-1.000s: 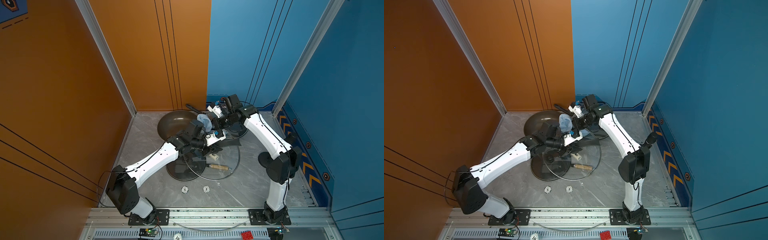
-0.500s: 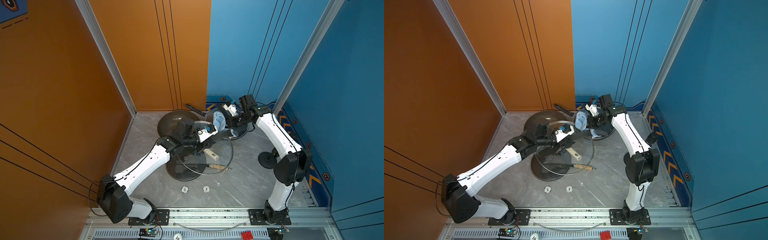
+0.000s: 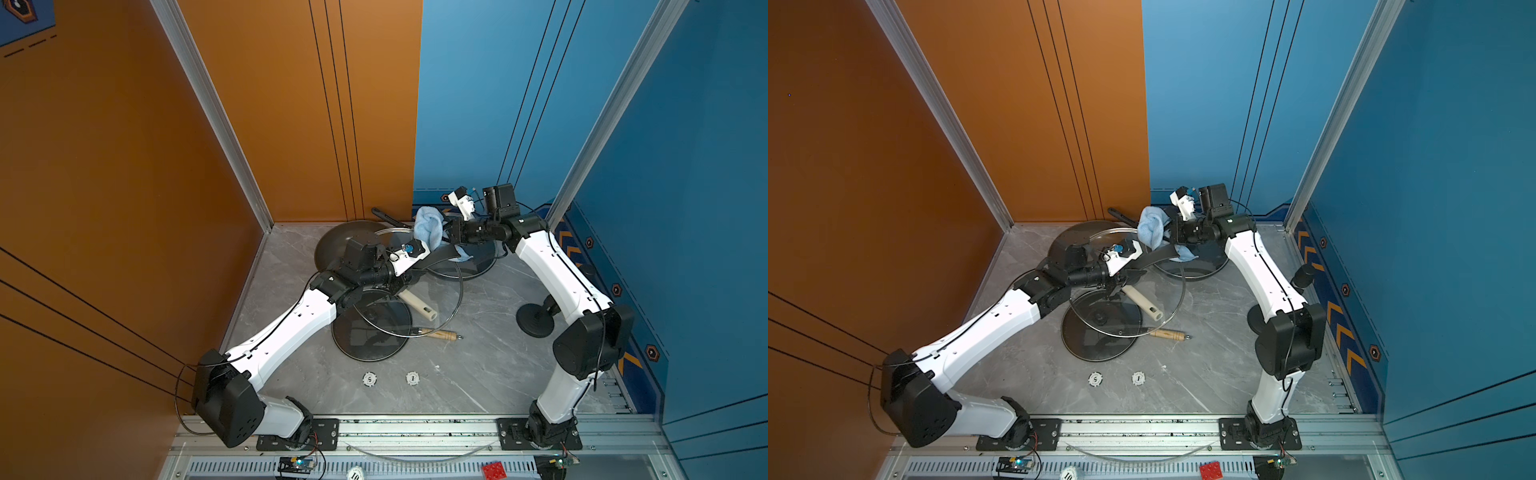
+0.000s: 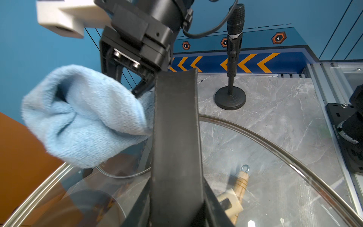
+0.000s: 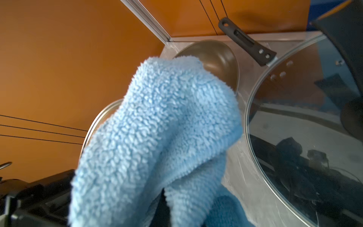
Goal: Wipe the pot lid with a cloth
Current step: Wipe the pot lid.
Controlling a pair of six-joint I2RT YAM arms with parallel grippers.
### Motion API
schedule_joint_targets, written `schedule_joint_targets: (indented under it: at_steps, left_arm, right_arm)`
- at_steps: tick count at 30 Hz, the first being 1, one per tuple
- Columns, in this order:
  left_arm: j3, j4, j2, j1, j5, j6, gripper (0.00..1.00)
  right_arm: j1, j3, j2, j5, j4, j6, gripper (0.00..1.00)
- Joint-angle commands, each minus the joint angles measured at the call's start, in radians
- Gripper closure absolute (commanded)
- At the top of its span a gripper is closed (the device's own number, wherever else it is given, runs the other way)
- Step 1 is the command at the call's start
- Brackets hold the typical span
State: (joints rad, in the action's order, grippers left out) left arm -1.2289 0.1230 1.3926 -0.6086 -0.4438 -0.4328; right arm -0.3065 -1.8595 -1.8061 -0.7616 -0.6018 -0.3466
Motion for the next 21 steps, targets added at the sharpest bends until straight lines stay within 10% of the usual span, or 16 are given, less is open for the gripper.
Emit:
schedule_joint_targets:
  at_steps: [1, 8, 21]
  left_arm:
    - [-0.079, -0.121, -0.026, -0.031, -0.063, -0.039, 1.0]
    - [-0.083, -0.059, -0.037, -0.052, -0.051, -0.081, 1.0]
    - [-0.031, -0.138, -0.059, -0.024, 0.045, -0.078, 1.0]
  right_arm:
    - [-0.036, -0.121, -0.081, -0.108, 0.158, -0.108, 1.0]
    - [-0.173, -0.398, -0.261, -0.236, -0.053, -0.006, 1.0]
    - [-0.153, -0.164, -0.122, 0.112, -0.167, 0.084, 1.0]
